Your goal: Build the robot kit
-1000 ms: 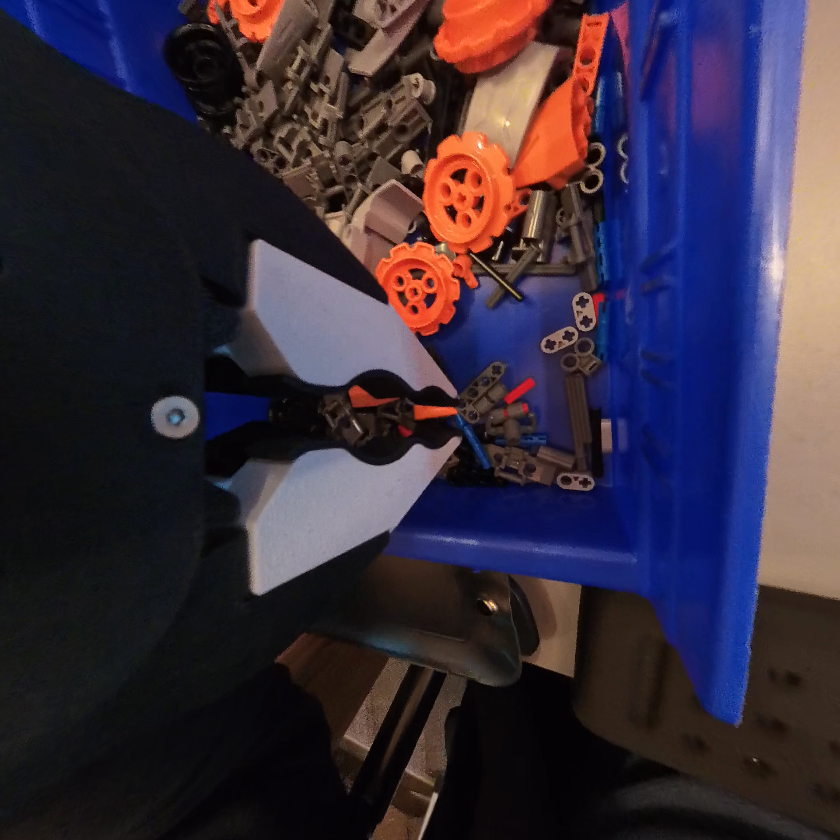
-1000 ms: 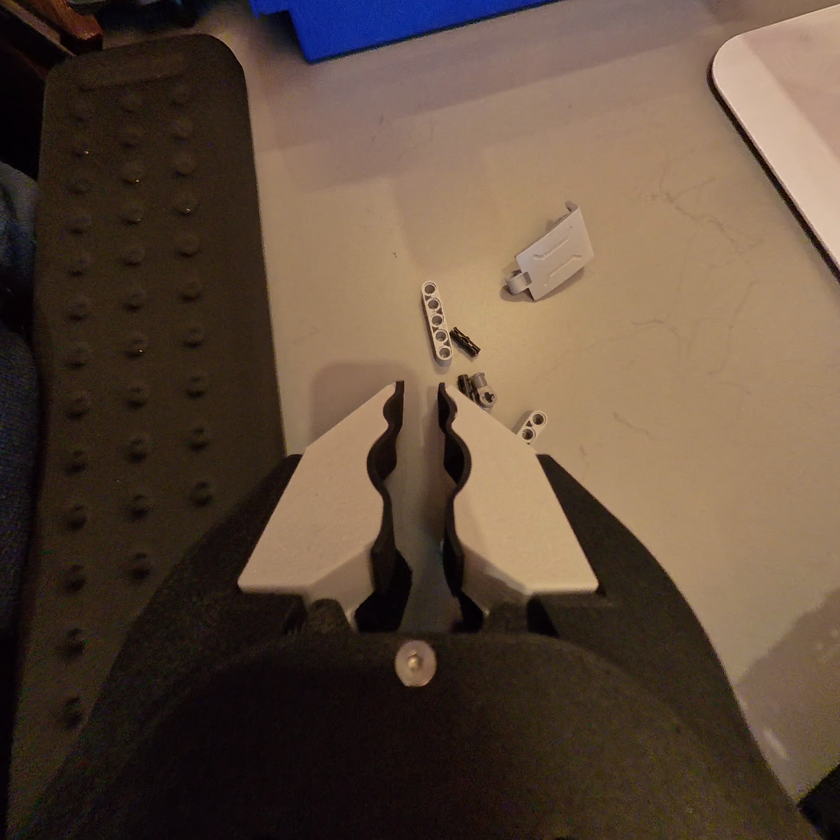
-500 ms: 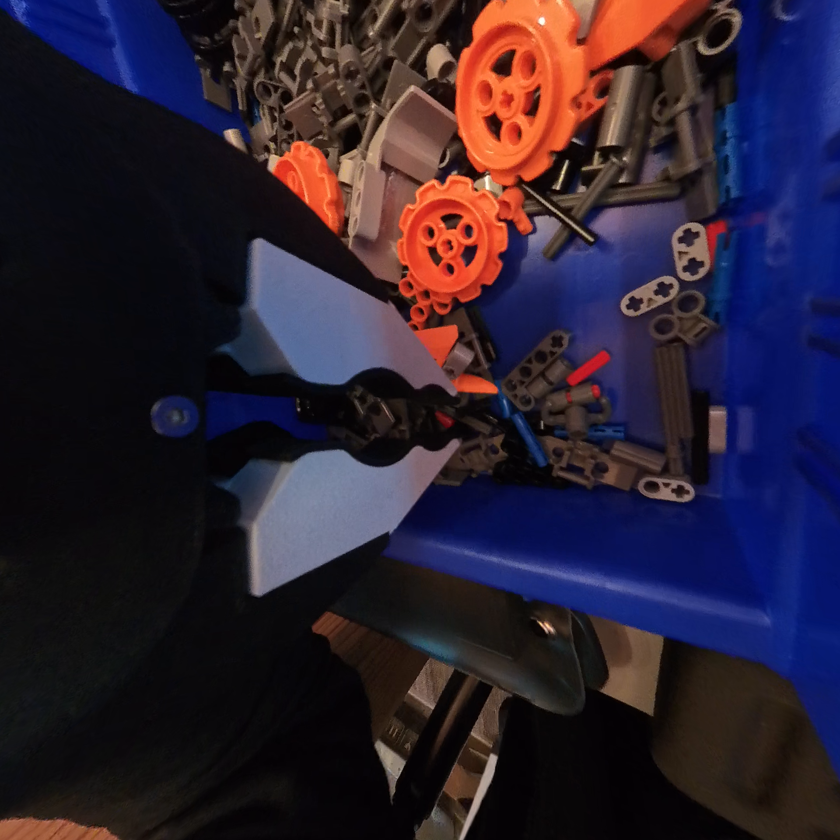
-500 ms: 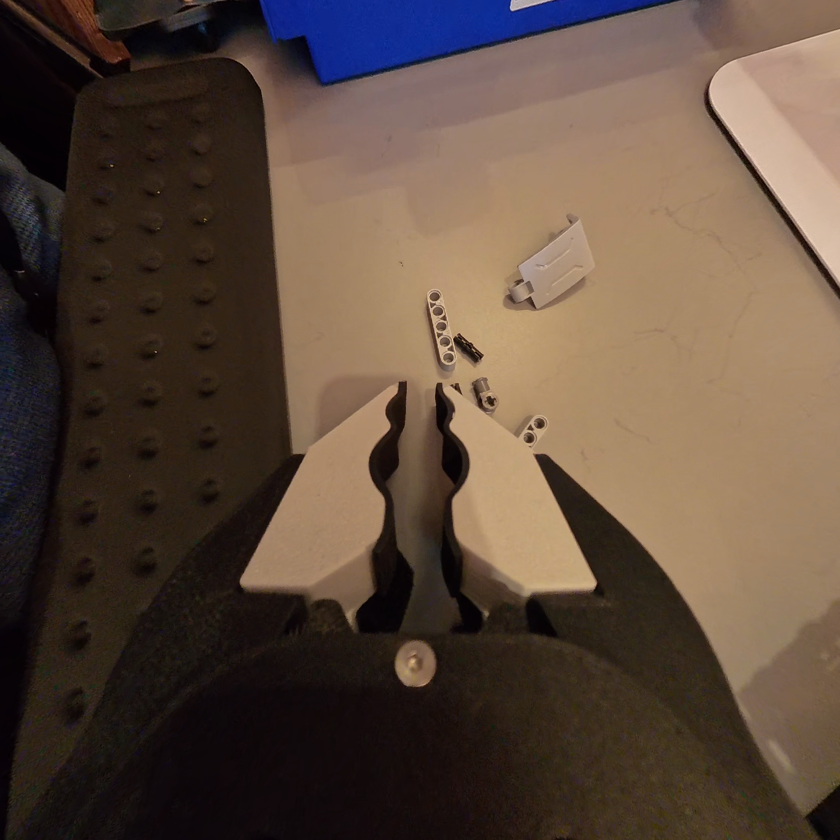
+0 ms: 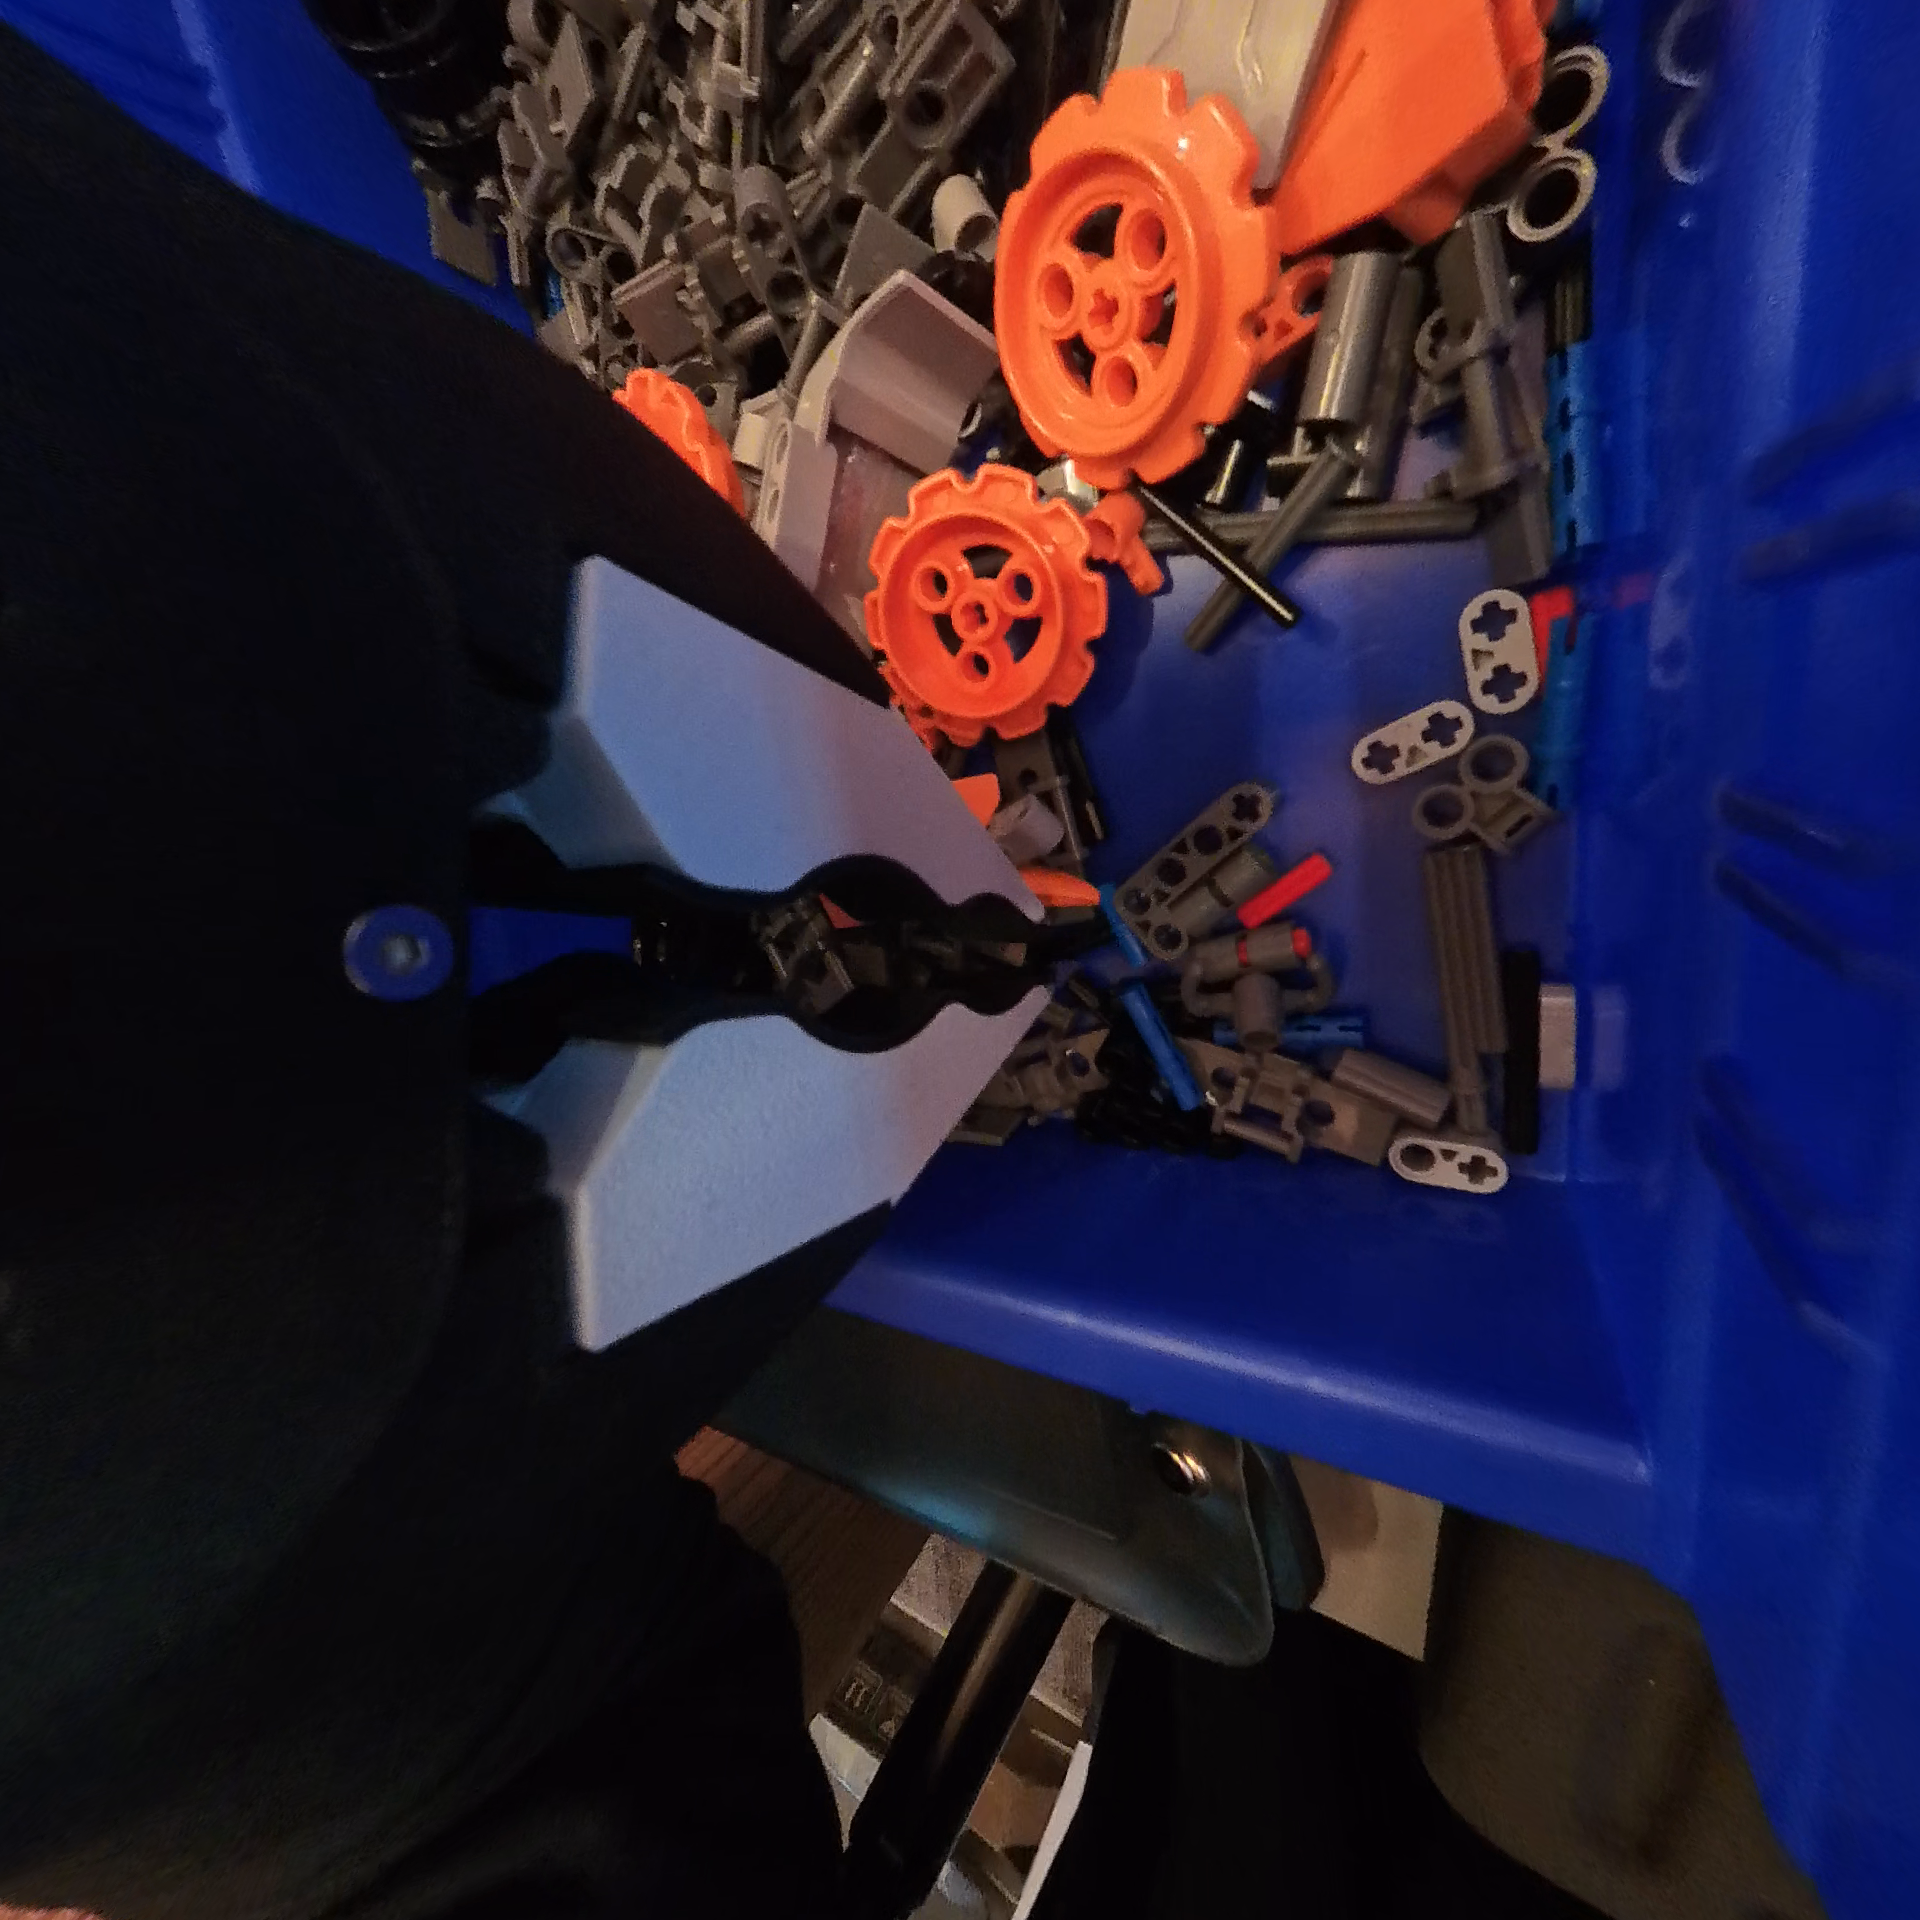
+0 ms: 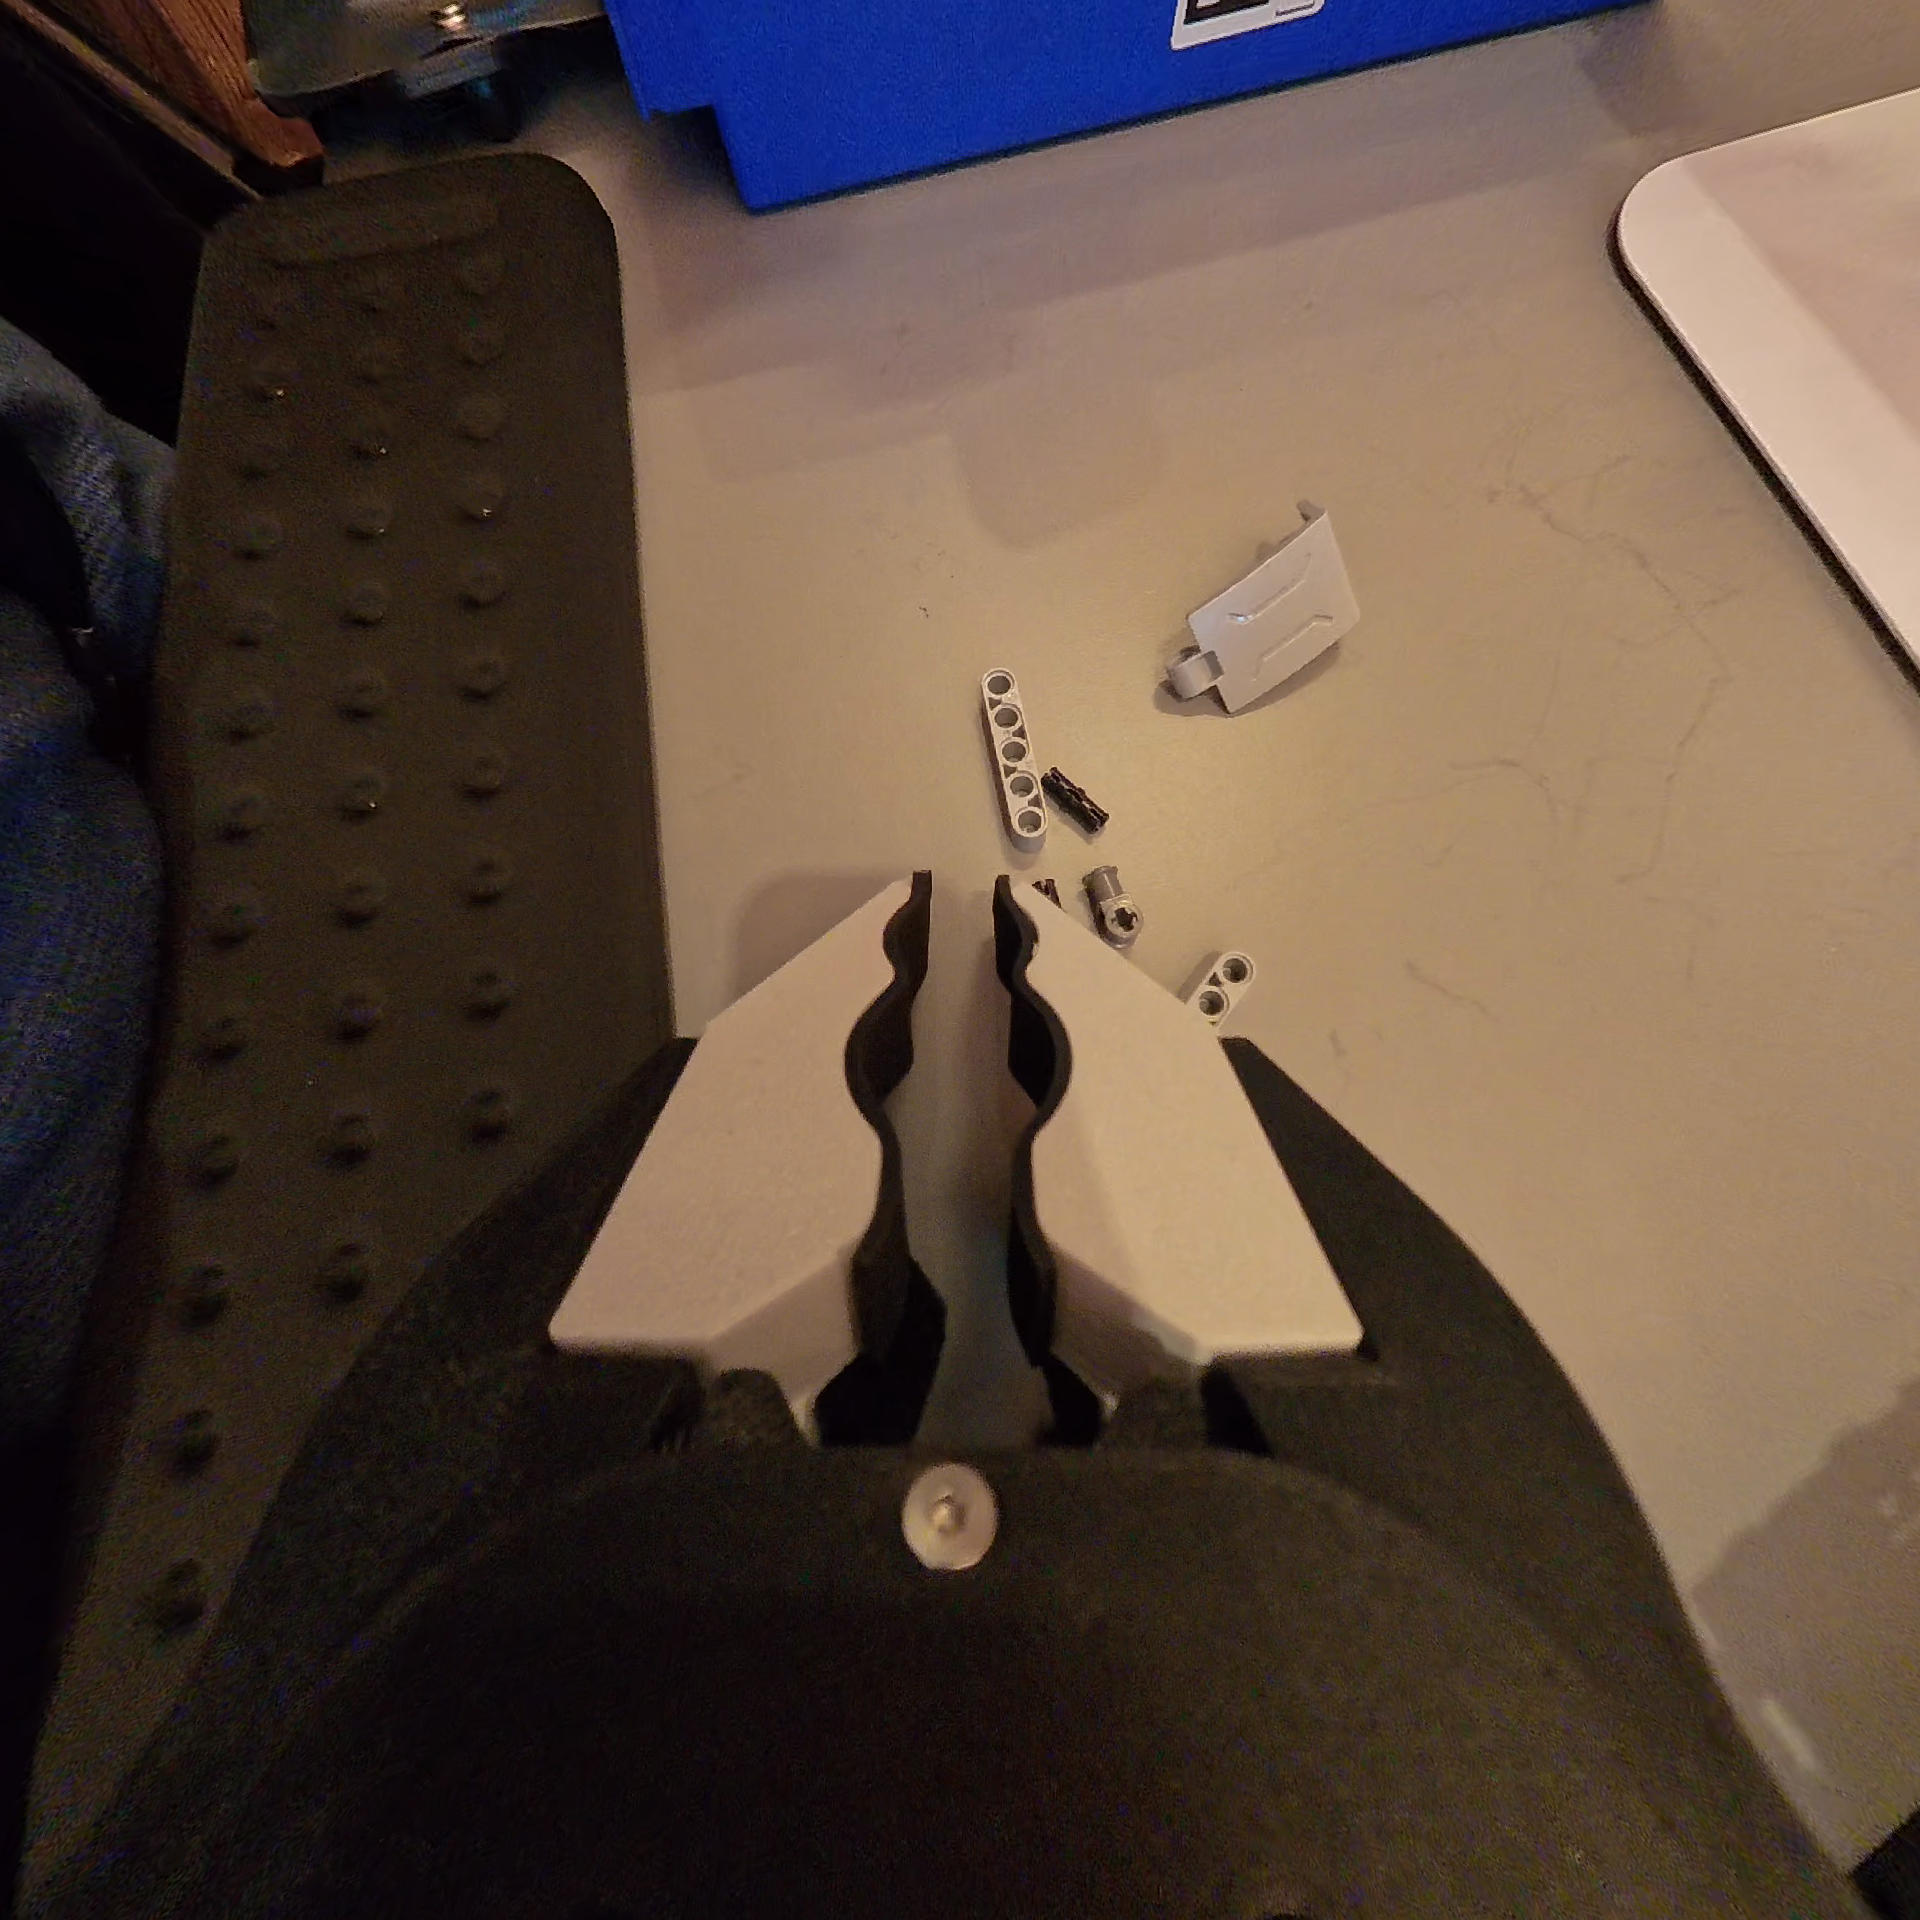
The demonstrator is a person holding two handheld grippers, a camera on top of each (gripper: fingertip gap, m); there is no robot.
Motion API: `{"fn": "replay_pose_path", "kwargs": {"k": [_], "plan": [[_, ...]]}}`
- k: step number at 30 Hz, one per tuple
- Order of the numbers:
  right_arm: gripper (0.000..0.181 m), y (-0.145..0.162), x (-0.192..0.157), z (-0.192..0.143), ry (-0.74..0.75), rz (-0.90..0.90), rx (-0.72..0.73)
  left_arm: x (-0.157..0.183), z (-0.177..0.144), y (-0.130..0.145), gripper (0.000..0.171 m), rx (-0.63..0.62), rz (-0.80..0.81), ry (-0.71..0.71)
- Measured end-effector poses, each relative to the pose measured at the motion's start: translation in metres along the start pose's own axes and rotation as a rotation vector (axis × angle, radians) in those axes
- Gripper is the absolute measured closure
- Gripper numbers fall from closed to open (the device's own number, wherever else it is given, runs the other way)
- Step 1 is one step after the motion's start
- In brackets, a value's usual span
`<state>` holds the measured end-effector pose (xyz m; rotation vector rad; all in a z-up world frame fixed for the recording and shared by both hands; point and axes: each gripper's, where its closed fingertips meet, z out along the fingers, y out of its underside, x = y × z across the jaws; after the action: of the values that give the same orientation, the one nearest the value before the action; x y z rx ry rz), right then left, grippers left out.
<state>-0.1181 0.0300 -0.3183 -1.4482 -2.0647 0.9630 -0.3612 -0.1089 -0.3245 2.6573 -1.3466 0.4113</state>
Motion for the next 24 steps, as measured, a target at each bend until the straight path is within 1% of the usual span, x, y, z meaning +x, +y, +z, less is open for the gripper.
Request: {"fn": "replay_pose_path", "kwargs": {"k": [1, 4, 7, 10, 14, 18, 21, 24], "plan": [[0.172, 0.0, 0.0, 0.0, -0.001, 0.0, 0.002, 0.0, -0.001, 0.0, 0.17, 0.005, 0.007, -0.003], [0.172, -0.001, 0.0, -0.001, -0.003, 0.002, 0.01, 0.001, -0.006, -0.001, 0.17, 0.024, 0.01, -0.016], [0.171, -0.005, 0.0, -0.003, -0.006, 0.005, 0.03, 0.005, -0.018, -0.005, 0.169, 0.076, 0.04, -0.034], [0.169, -0.02, -0.001, -0.006, 0.0, -0.004, 0.074, 0.006, -0.037, -0.012, 0.169, 0.125, 0.078, -0.111], [0.168, -0.061, -0.004, -0.01, -0.004, -0.012, 0.191, 0.009, -0.063, -0.027, 0.169, 0.158, 0.151, -0.265], [0.166, -0.109, -0.004, -0.006, -0.031, 0.016, 0.307, 0.018, -0.085, -0.042, 0.17, 0.155, 0.211, -0.396], [0.162, -0.147, -0.01, 0.003, -0.1, 0.062, 0.393, 0.026, -0.099, -0.054, 0.17, 0.163, 0.24, -0.455], [0.161, -0.178, -0.017, 0.014, -0.147, 0.074, 0.439, 0.034, -0.109, -0.068, 0.17, 0.188, 0.268, -0.495]]}}
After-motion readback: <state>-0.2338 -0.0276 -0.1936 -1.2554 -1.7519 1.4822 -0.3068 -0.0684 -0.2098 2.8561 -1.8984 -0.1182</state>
